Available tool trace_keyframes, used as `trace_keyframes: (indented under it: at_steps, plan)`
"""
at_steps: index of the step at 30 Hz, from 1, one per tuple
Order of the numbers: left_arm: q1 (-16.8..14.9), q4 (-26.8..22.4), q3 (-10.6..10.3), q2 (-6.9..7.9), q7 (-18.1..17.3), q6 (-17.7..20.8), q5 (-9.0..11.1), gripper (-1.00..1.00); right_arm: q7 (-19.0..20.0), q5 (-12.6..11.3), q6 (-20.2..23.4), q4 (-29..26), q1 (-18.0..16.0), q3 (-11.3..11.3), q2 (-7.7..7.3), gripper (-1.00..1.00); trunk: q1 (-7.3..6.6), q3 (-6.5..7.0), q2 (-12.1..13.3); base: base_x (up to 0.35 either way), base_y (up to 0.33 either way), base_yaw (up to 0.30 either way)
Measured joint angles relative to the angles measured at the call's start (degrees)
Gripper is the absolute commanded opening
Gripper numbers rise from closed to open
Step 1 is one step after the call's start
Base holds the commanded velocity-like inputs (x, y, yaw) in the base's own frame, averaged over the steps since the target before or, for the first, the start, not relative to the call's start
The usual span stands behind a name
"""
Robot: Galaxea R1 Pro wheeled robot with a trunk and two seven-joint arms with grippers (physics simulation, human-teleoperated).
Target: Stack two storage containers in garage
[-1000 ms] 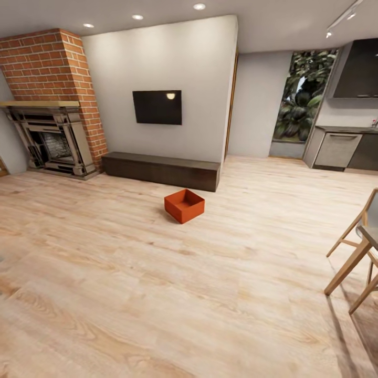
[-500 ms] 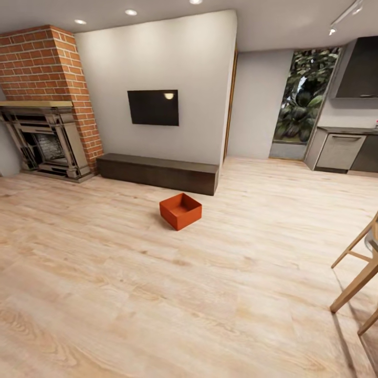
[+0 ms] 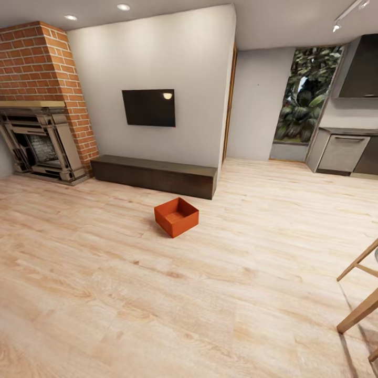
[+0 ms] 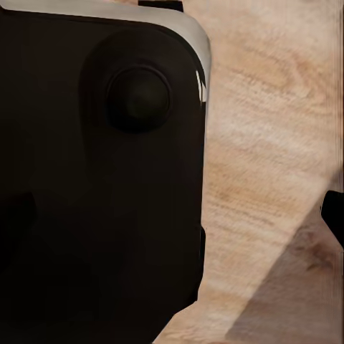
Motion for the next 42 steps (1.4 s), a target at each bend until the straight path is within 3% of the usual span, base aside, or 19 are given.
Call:
trace_keyframes:
  at_steps: [42]
  plan:
    - [0.0,0.0,0.0,0.07,0.0,0.0,0.0,1.00,0.0,0.0,0.0,0.0,0.0,0.0,0.00,1.00,0.00,0.00,0.0,0.333,-0.126,0.000]
